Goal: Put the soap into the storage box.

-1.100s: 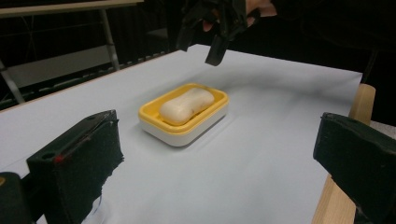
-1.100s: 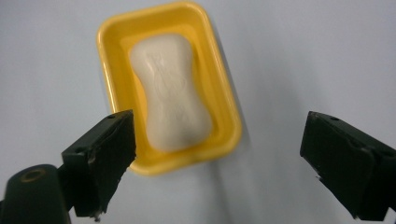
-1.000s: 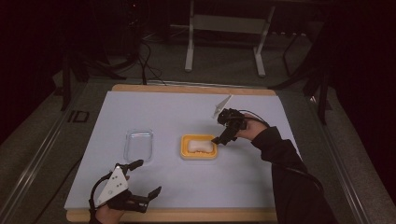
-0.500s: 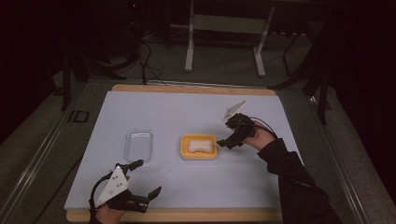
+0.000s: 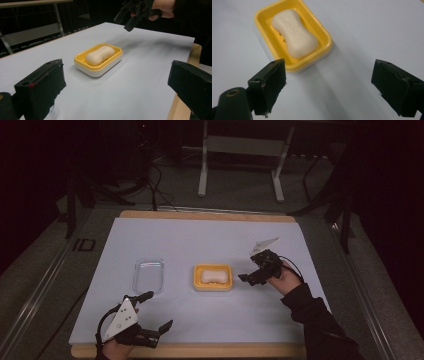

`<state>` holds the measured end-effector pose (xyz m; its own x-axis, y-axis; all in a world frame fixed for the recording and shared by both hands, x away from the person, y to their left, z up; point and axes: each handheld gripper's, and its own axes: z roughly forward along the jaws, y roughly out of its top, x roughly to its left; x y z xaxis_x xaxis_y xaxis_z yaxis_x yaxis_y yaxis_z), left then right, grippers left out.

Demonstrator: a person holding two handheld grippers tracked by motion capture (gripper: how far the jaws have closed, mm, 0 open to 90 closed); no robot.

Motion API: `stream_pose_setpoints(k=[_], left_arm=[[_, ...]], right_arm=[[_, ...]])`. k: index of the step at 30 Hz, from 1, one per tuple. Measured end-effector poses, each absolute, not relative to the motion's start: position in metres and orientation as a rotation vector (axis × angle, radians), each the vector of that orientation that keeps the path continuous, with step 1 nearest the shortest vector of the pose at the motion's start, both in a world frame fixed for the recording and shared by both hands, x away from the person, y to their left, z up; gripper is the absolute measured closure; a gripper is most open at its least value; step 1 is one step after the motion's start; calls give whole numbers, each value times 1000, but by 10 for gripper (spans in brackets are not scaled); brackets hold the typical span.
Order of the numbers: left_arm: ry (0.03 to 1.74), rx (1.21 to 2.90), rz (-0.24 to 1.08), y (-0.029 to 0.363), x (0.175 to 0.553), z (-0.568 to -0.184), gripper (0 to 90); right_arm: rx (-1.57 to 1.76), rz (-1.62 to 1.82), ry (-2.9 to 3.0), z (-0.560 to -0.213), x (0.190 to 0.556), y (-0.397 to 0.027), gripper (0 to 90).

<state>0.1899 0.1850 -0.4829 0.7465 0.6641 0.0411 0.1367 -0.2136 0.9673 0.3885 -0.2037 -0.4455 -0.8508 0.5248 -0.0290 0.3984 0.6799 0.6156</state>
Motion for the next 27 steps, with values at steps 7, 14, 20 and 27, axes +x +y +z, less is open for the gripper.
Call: stream_pose_setpoints(k=[7, 14, 20, 27], left_arm=[[634, 1750, 546, 185, 190, -483, 11], [634, 1753, 549, 184, 190, -483, 11], [633, 1752, 546, 184, 189, -483, 11], [629, 1752, 546, 184, 189, -483, 11]], right_arm=[[835, 961, 2635, -456, 377, -219, 123], [864, 972, 2563, -466, 360, -228, 124], [917, 1007, 2519, -471, 347, -233, 124], [972, 1023, 2437, -477, 331, -239, 125]])
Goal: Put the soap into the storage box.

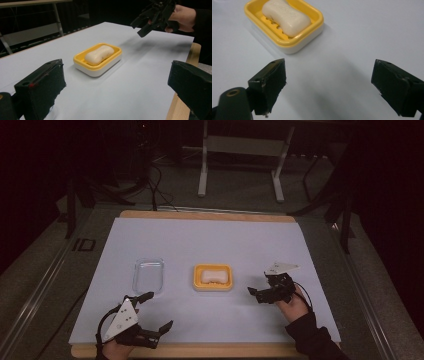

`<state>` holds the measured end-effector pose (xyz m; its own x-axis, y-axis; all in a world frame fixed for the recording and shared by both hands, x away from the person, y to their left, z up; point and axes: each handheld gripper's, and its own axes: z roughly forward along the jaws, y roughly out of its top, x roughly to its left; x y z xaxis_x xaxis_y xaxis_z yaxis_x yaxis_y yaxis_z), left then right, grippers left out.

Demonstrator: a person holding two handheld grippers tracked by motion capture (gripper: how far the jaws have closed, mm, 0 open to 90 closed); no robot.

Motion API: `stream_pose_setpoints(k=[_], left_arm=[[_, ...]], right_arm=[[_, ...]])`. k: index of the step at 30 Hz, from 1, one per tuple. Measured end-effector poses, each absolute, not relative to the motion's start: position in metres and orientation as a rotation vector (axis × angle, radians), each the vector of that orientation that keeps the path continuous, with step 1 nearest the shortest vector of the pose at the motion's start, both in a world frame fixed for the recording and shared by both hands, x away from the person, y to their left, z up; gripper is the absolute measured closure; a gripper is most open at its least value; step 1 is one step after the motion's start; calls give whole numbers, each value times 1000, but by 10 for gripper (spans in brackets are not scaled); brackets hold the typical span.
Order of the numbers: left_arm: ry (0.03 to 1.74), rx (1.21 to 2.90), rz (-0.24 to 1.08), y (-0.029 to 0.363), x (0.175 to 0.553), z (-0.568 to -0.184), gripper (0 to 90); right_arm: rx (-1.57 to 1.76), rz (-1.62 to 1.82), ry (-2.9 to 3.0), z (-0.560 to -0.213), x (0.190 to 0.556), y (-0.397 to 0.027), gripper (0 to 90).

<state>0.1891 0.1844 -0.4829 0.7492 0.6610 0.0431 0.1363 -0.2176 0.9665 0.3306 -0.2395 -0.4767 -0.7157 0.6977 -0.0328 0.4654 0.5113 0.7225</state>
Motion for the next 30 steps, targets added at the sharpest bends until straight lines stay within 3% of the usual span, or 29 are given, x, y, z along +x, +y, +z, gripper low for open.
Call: stream_pose_setpoints(k=[13, 30], left_arm=[[624, 1757, 545, 183, 189, -482, 11], [622, 1762, 542, 183, 188, -482, 11]], right_arm=[[1034, 1115, 2276, -477, 310, -262, 127], [1030, 1154, 2243, -479, 311, -263, 127]])
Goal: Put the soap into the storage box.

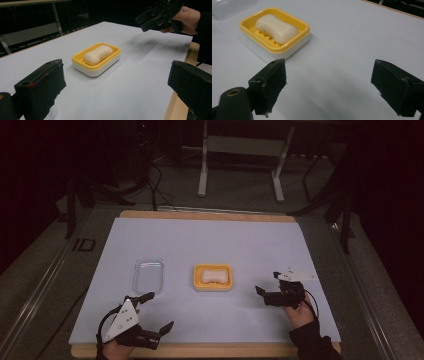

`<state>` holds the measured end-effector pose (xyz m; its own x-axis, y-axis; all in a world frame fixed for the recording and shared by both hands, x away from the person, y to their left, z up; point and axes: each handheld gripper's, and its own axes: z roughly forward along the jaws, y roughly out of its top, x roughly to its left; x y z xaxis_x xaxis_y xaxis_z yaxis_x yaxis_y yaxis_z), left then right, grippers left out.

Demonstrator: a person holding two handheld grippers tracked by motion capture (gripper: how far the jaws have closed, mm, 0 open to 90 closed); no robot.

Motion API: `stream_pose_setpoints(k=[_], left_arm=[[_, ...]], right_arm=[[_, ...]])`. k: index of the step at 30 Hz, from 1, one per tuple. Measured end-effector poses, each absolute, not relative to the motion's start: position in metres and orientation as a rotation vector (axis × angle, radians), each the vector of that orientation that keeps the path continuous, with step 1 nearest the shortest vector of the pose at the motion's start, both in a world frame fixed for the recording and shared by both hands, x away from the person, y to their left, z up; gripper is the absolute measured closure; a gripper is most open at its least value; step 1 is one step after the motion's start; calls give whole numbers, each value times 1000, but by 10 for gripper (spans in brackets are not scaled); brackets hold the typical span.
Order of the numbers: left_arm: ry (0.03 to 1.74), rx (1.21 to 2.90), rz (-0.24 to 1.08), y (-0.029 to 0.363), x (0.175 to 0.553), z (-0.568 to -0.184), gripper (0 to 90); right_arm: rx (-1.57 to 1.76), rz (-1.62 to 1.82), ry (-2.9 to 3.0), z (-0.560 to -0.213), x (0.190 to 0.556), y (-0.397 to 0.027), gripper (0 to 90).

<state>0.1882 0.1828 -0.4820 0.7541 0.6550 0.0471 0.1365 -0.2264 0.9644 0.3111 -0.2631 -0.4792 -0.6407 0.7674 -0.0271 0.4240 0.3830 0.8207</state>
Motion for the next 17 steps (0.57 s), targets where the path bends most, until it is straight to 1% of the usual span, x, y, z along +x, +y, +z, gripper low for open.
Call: stream_pose_setpoints(k=[17], left_arm=[[624, 1764, 540, 182, 188, -482, 11]], right_arm=[[1029, 1166, 2259, -481, 313, -264, 132]])
